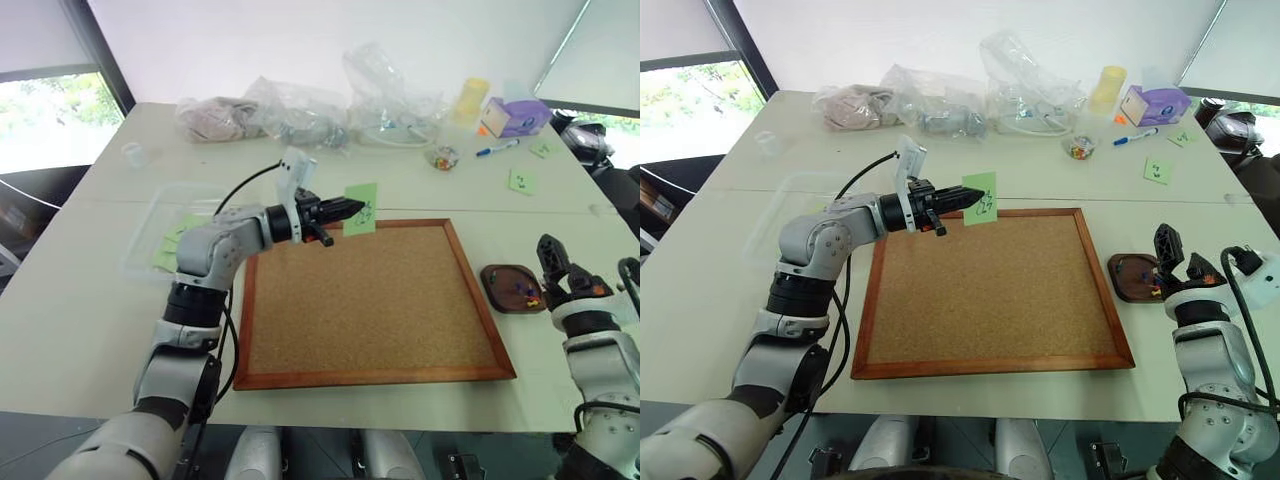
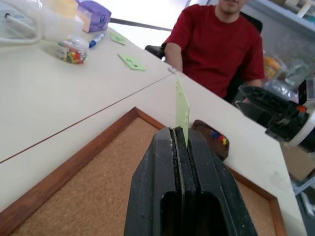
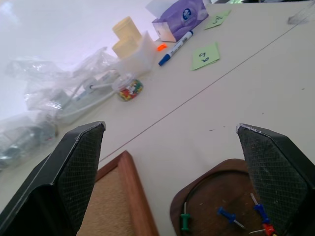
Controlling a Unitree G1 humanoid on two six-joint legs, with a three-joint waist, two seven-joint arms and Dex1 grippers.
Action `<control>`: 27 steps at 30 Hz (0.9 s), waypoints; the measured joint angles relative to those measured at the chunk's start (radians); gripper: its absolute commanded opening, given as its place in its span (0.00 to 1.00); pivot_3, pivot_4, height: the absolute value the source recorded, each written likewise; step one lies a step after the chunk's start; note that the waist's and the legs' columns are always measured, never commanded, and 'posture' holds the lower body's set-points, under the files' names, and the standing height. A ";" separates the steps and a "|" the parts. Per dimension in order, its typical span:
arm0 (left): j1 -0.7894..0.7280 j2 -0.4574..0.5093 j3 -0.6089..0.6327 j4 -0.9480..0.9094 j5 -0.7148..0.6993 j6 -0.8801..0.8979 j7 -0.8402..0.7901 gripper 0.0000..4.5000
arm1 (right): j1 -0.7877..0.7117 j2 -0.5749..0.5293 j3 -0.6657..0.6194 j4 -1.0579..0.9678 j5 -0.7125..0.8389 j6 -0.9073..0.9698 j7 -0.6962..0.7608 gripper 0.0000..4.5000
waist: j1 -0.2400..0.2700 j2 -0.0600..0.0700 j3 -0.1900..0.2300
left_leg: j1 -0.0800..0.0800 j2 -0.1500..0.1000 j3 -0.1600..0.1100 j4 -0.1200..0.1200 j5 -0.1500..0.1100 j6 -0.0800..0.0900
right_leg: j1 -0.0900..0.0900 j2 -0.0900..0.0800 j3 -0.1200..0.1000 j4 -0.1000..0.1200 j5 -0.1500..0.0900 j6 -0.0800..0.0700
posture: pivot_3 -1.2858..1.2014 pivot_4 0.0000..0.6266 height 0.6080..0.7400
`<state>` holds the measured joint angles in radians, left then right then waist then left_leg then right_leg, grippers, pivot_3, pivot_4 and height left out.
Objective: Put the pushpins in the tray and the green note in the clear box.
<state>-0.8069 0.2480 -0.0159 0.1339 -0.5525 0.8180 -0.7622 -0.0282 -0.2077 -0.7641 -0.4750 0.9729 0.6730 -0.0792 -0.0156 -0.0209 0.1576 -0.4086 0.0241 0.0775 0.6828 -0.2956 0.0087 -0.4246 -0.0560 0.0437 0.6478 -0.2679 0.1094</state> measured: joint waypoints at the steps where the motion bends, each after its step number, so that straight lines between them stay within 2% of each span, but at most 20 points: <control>1: -0.003 0.024 0.000 0.000 0.005 -0.005 -0.002 0.00 | 0.013 -0.014 0.004 -0.002 0.011 0.000 -0.002 0.98 | -0.001 0.000 0.000 | 0.000 0.000 0.000 0.000 0.000 0.000 | 0.000 0.000 0.000 0.000 0.000 0.000 | 0.52 0.24 0.98; 4: -0.024 0.152 0.008 0.008 0.053 -0.049 -0.014 0.00 | 0.078 -0.080 0.051 -0.023 -0.016 -0.002 0.024 0.98 | -0.005 0.001 0.000 | 0.000 0.001 0.000 0.000 0.000 0.000 | 0.000 0.001 0.000 0.000 0.000 0.000 | 0.52 0.24 0.98; 7: -0.041 0.299 0.036 0.052 0.101 -0.089 -0.034 0.00 | 0.139 -0.179 0.189 -0.110 -0.066 0.001 0.142 0.98 | -0.015 0.002 0.001 | 0.001 0.003 0.001 0.000 0.000 0.000 | -0.001 0.004 0.002 0.000 0.000 0.000 | 0.52 0.24 0.98; 13: -0.014 0.557 0.119 0.198 0.163 -0.085 -0.043 0.00 | 0.022 -0.254 0.490 -0.245 -0.033 0.044 0.294 0.98 | -0.026 0.002 0.001 | 0.001 0.006 0.001 0.000 0.000 0.000 | -0.001 0.006 0.001 0.000 0.000 0.000 | 0.52 0.24 0.98; 19: 0.053 0.634 0.120 0.297 0.219 -0.038 -0.037 0.00 | -0.045 -0.336 0.717 -0.245 -0.110 0.076 0.417 0.98 | 0.006 -0.003 0.003 | -0.001 0.005 0.001 0.001 0.000 0.000 | -0.001 0.005 0.000 -0.001 0.000 -0.001 | 0.52 0.24 0.98; 24: 0.104 0.637 0.120 0.285 0.229 0.004 -0.036 0.00 | -0.040 -0.336 0.755 -0.202 -0.185 0.044 0.458 0.98 | 0.012 -0.010 0.003 | -0.001 0.005 0.002 0.001 0.000 0.000 | -0.001 0.004 0.000 -0.001 0.000 -0.001 | 0.52 0.24 0.98; 27: 0.110 0.630 0.121 0.268 0.227 0.024 -0.033 0.22 | -0.035 -0.332 0.755 -0.187 -0.214 0.033 0.464 1.00 | 0.007 -0.010 0.003 | -0.001 0.005 0.001 0.001 0.000 0.000 | -0.001 0.004 0.000 0.000 0.000 -0.001 | 0.52 0.24 0.98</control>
<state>-0.6970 0.8780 0.1046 0.4014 -0.3252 0.8417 -0.7947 -0.0630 -0.5396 -0.0095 -0.6618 0.7594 0.7064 0.3851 -0.0088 -0.0312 0.1606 -0.4096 0.0290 0.0789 0.6841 -0.2956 0.0085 -0.4256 -0.0522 0.0435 0.6478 -0.2679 0.1087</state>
